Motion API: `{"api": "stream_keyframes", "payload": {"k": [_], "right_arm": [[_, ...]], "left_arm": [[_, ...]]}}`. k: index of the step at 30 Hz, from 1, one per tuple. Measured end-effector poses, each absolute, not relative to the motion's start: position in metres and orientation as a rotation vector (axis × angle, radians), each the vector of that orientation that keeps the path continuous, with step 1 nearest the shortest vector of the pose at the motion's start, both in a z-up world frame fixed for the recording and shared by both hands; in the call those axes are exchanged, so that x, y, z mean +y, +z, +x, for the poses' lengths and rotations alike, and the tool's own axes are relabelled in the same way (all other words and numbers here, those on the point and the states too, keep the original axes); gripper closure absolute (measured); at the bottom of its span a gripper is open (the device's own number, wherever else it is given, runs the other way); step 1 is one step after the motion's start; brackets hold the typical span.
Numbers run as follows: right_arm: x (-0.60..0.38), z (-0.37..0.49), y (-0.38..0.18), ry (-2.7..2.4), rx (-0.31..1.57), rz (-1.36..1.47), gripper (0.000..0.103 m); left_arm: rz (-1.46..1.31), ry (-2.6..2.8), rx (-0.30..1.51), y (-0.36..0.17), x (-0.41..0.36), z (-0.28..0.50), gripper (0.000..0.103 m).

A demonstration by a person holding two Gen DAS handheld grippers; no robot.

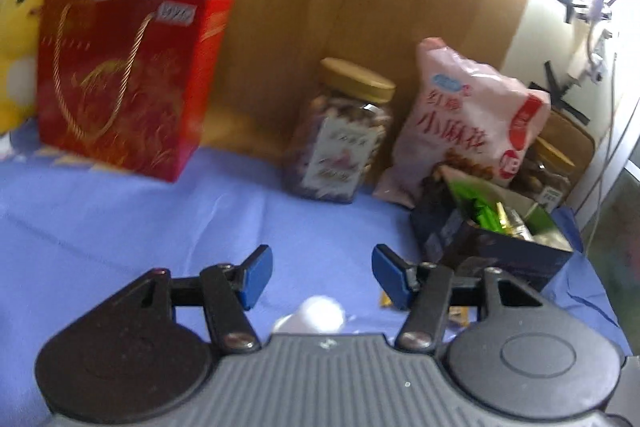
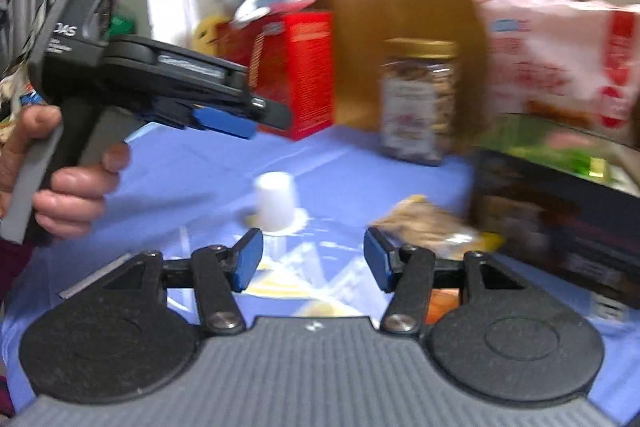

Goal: Organize snacks
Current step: 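Grasp the white plastic cup with the left tool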

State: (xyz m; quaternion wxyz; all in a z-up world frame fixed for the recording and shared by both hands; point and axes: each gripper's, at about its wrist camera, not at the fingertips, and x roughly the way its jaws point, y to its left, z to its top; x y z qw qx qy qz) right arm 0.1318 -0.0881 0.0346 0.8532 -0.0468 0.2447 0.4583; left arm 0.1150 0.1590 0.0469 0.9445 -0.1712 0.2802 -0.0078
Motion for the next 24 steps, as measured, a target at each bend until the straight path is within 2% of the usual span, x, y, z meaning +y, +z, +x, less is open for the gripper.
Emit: {"api": "stream_keyframes", "payload": {"k": [3, 9, 11, 12, 14, 24], "right_arm": [[-0.058, 0.14, 0.033, 0.978, 0.55, -0.104, 0.045], [-0.007, 0.166, 0.02, 0.951, 0.579, -0.201, 0.044], [0.001, 0.168, 0.013, 0.95, 0.597, -0.227, 0.046], [0.004, 0.169, 0.01, 0.952, 0.615, -0.241, 0.056], [0.004, 0.168, 0.012, 0.947, 0.611, -0.239, 0.064], [-0.056, 0.108, 0.016, 0.865, 0.519, -0.307, 0.064]], "left_arm": [[-0.369, -0.049, 0.582, 0.038, 0.162, 0.117, 0.041], [-0.286, -0.068, 0.62, 0.023, 0.142, 0.12, 0.044], [-0.245, -0.032, 0.649, 0.016, 0.137, 0.124, 0.057], [-0.244, -0.018, 0.68, 0.01, 0.137, 0.128, 0.067], [-0.266, -0.012, 0.687, 0.006, 0.139, 0.128, 0.068], [-0.285, -0.206, 0.738, 0.014, 0.083, 0.097, 0.068]]}}
